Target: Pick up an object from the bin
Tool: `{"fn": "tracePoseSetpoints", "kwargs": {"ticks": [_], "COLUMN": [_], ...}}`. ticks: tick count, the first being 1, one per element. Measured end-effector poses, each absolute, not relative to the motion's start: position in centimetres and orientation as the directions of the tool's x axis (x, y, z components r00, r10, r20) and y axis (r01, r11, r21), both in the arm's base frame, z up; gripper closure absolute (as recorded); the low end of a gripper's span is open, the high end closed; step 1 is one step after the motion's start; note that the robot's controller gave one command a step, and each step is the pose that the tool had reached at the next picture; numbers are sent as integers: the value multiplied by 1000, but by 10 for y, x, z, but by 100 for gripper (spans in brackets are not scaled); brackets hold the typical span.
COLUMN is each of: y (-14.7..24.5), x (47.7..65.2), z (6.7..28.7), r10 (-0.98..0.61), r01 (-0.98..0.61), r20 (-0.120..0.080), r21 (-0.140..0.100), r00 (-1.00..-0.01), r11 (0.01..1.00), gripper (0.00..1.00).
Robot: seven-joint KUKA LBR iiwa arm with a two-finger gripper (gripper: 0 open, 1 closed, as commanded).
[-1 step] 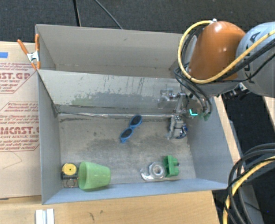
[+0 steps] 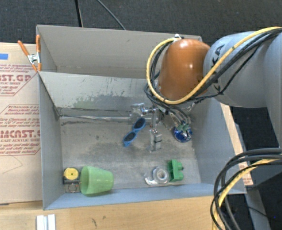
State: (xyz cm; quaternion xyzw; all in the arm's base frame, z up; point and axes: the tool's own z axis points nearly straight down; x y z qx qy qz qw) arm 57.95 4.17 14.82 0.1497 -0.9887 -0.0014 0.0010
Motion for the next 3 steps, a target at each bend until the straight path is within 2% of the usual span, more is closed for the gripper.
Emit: {"fn": "tracePoseSetpoints", "kwargs": {"ticks": [1,2,3], "y": [29,29,9], "x": [593,594,564], "z": [71,73,232], "r10": [-476,-475,-723], "r01": [-476,-475,-723], "r20": [3,-2,-6], "r21": [2,1,-5], "r00": [-879,-880,-691], "r11": [879,880,691], "gripper": [0,100,100]}}
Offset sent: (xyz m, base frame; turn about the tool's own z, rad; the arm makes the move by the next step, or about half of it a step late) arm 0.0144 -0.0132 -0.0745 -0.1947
